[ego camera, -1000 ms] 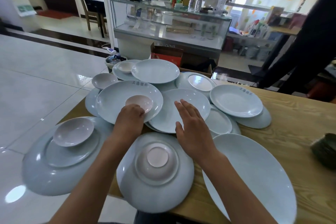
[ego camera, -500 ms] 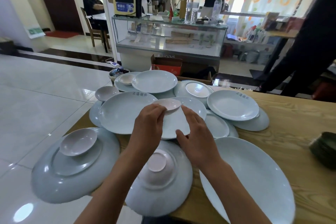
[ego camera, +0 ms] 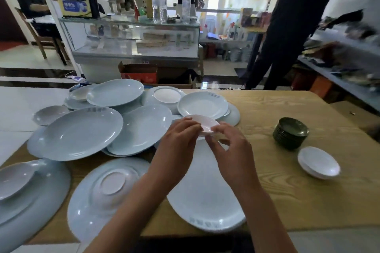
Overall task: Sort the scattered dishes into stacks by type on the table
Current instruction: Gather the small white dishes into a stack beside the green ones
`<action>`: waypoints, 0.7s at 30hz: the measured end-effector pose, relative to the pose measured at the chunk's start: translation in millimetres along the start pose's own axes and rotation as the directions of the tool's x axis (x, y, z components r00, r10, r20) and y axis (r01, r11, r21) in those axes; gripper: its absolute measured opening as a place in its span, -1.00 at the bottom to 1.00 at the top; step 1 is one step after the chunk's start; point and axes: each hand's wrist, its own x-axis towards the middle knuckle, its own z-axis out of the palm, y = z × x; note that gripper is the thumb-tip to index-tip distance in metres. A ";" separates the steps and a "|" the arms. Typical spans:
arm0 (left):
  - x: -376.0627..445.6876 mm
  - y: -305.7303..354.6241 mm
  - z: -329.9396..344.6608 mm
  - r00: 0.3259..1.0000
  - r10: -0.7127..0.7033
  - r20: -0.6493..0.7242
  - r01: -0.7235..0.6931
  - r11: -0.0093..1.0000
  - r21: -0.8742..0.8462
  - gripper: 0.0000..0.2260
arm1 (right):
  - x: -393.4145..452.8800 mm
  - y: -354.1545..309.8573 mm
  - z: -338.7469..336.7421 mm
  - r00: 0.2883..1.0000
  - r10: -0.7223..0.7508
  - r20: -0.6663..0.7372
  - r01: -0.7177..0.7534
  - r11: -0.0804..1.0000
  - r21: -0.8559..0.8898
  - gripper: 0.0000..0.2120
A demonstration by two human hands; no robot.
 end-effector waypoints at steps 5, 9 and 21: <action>8.8 34.3 40.4 0.994 0.070 0.085 -0.059 0.990 -0.126 -0.75 | -14.7 31.8 -47.2 0.986 0.099 -0.134 -0.100 0.995 -0.006 -0.80; 15.5 60.1 67.6 0.986 0.114 0.122 -0.085 0.972 -0.220 -0.73 | -26.6 66.3 -84.9 0.940 0.225 -0.255 -0.230 0.973 0.012 -0.82; 0.9 81.9 108.1 0.945 0.143 0.296 -0.091 0.979 -0.182 -0.67 | -52.6 149.9 -178.4 0.744 0.369 -0.557 -0.524 0.840 -0.143 -0.81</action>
